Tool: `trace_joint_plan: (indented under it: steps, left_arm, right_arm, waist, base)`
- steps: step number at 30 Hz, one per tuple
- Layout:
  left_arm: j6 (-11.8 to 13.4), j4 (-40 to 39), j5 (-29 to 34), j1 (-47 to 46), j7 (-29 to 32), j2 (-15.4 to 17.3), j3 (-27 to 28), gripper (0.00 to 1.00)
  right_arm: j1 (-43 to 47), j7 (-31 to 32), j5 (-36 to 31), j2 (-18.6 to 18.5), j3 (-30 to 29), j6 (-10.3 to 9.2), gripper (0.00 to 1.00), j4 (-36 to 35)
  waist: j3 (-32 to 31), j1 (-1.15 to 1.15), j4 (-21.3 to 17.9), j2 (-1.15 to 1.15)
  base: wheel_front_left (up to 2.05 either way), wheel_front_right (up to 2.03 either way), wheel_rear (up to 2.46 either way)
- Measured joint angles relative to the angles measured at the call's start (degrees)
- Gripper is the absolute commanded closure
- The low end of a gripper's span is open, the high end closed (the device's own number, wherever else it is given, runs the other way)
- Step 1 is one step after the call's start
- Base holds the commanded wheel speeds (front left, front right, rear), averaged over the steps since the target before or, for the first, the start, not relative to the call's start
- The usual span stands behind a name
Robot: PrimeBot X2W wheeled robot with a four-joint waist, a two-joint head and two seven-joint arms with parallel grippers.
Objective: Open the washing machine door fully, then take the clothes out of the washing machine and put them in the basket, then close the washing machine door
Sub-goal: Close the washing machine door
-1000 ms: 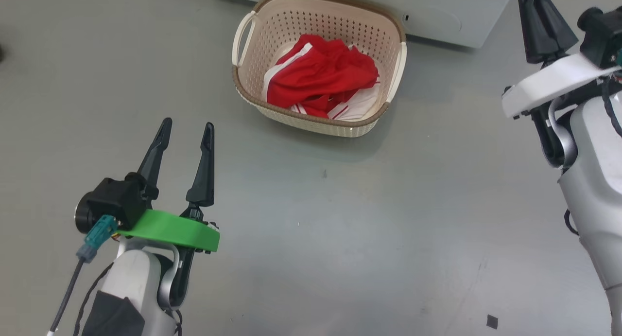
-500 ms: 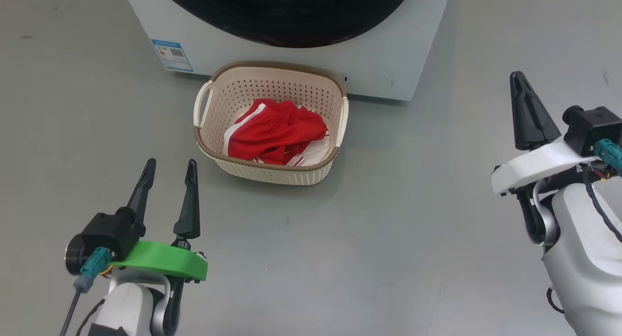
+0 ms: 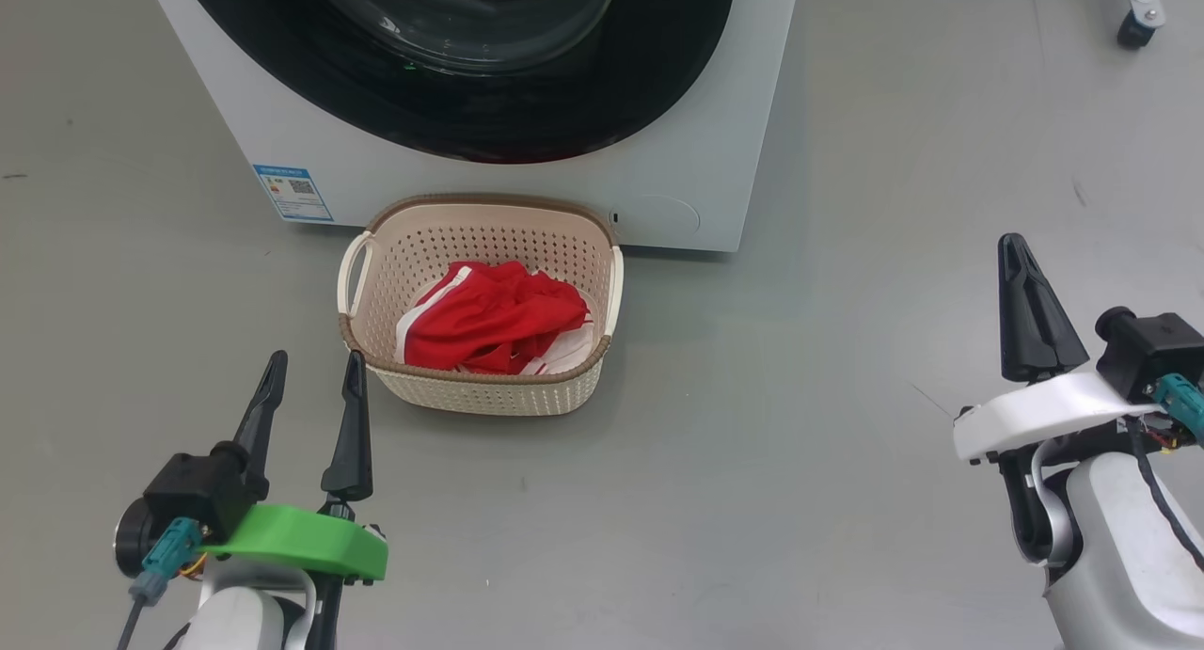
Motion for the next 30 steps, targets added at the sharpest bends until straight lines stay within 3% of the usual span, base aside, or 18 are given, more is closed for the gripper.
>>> trace_joint_plan:
  steps: [2,3,4,5,6,30]
  left_arm:
    - [0.00,-0.09,0.00,0.44,0.00,0.01,0.08,0.00]
    - [0.00,-0.12,0.00,0.54,0.00,0.03,0.02,0.00]
    - [0.00,-0.22,0.01,0.55,0.00,0.03,0.01,0.00]
    - [-0.01,-0.38,0.07,0.55,0.00,0.03,0.01,0.00]
    - [-0.01,-0.52,0.07,0.56,0.01,0.03,0.00,0.00]
    - [-0.44,-1.51,-0.94,2.22,0.01,0.07,0.20,0.00]
  right_arm:
    - [1.39,0.00,-0.02,0.44,-0.11,-0.01,1.00,-0.92]
    - [1.98,0.00,-0.12,0.55,-0.36,-0.08,0.92,-1.57]
    - [2.54,0.00,-0.45,0.51,-0.62,-0.16,0.62,-2.20]
    - [2.98,0.00,-1.22,0.38,-0.82,-0.51,0.06,-2.76]
    - [3.36,0.00,-2.00,0.32,-1.03,-0.51,0.00,-3.27]
    - [11.05,0.00,-3.61,3.02,-4.23,-0.99,0.00,-7.98]
  waist:
    - [-0.41,0.00,-0.38,0.00]
    - [-0.56,0.00,-0.56,0.00]
    - [-0.67,0.00,-0.70,0.00]
    - [-0.76,0.00,-0.80,0.00]
    - [-0.81,0.00,-0.88,0.00]
    - [-2.19,0.00,-1.54,0.00]
  base:
    - [0.00,0.00,0.00]
    - [0.00,0.00,0.00]
    - [0.00,0.00,0.00]
    - [0.00,0.00,0.00]
    - [0.00,0.00,0.00]
    - [0.00,0.00,0.00]
